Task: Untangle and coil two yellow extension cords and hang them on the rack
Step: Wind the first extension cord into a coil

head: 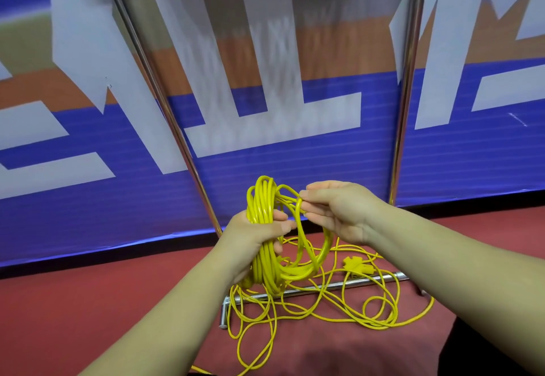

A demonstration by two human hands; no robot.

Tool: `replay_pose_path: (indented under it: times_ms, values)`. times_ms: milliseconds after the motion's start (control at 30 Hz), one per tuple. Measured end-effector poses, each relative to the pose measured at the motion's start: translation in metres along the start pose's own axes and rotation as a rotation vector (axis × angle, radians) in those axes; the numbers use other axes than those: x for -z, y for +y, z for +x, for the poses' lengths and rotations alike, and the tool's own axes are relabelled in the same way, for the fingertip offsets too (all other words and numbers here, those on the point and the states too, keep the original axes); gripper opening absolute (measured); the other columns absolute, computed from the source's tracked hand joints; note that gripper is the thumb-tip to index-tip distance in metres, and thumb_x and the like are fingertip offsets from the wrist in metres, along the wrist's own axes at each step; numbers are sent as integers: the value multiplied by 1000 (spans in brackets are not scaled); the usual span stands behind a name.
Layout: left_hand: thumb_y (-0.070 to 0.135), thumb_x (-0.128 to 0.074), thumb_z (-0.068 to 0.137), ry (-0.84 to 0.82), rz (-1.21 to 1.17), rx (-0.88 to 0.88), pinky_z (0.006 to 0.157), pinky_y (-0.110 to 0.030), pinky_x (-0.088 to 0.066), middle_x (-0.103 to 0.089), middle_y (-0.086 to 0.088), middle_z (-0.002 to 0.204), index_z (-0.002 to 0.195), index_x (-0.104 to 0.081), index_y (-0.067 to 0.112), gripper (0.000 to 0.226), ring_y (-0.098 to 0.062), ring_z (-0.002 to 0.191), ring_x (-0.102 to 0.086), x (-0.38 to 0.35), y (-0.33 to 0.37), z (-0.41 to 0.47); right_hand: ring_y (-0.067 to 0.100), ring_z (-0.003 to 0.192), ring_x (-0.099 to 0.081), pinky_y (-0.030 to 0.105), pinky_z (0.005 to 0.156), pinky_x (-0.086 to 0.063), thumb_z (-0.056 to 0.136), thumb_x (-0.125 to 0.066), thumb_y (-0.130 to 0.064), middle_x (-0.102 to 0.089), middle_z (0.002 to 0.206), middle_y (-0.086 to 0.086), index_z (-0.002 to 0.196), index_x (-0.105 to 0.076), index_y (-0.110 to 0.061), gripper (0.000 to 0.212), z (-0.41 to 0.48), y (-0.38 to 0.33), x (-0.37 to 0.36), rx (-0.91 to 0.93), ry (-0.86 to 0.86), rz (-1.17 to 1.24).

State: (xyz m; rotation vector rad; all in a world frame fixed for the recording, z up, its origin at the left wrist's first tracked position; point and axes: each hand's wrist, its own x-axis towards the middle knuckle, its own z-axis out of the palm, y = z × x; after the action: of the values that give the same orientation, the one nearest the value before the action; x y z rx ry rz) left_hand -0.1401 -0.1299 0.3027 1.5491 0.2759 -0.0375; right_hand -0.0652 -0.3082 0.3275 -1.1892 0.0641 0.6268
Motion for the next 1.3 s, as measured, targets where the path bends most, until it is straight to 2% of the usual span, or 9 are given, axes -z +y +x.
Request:
replay_pose_path:
  times_ms: [267,367,500,733,833,1000,1167,1233,1300]
  values:
    - [4,-78,79,-1,-8,-6,58,-32,-50,-72,-12,72,93,-70,7,16,-22,50,-56,-19,0,0,11,66,-74,20,51,-56,85,-76,-4,-75,75,6,97,-65,-10,17,2,0,-2,29,67,25]
    - [19,-86,65,-28,-12,-24,61,-35,-49,-71,-28,89,87,-75,11,26,-21,53,-56,-24,0,0,10,63,-73,21,52,-56,85,-76,-4,-73,71,5,95,-66,-10,16,2,2,-4,43,83,16]
    - [26,-86,64,-42,40,-34,65,-41,-46,-60,-13,62,91,-75,6,36,-24,55,-54,-28,-3,1,10,61,-71,20,51,-55,85,-76,-4,-71,75,6,98,-67,-9,17,0,3,-5,58,84,-15]
    - [21,-81,61,12,8,-54,62,-37,-47,-58,-14,57,88,-73,-4,37,-25,51,-52,-24,3,6,20,78,-76,31,68,-61,88,-73,-7,-77,86,12,108,-64,-12,23,-4,-10,6,165,-23,-232]
    - [23,-83,51,40,-53,-60,62,-36,-45,-53,-17,56,84,-70,-4,45,-26,49,-48,-16,11,5,22,68,-73,39,69,-58,85,-74,-13,-76,78,14,92,-56,-13,20,-4,-12,19,350,38,-560]
    - [7,-73,65,74,-205,-146,48,-27,-44,-48,-12,52,79,-65,3,16,-20,43,-45,8,30,0,15,48,-57,44,64,-50,79,-70,-18,-60,53,6,62,-45,-22,31,7,-1,46,496,100,-772]
    - [7,-72,66,116,-294,-244,48,-25,-45,-50,-9,52,87,-62,-2,25,-17,44,-47,27,49,-6,21,83,-72,40,79,-54,65,-72,-40,-72,82,16,55,-58,-25,23,19,47,49,340,-163,-1013]
    - [5,-66,75,107,-344,-262,48,-25,-45,-48,-8,51,76,-64,2,4,-16,43,-47,31,55,-10,14,105,-68,29,86,-51,71,-78,-28,-74,100,9,66,-68,-27,12,23,66,43,292,-306,-1121]
    - [3,-57,84,99,-378,-267,48,-24,-46,-47,-7,50,73,-63,3,13,-15,43,-46,35,58,-13,2,119,-57,16,93,-43,79,-80,-20,-62,131,1,91,-76,-25,13,29,78,37,289,-373,-1192]
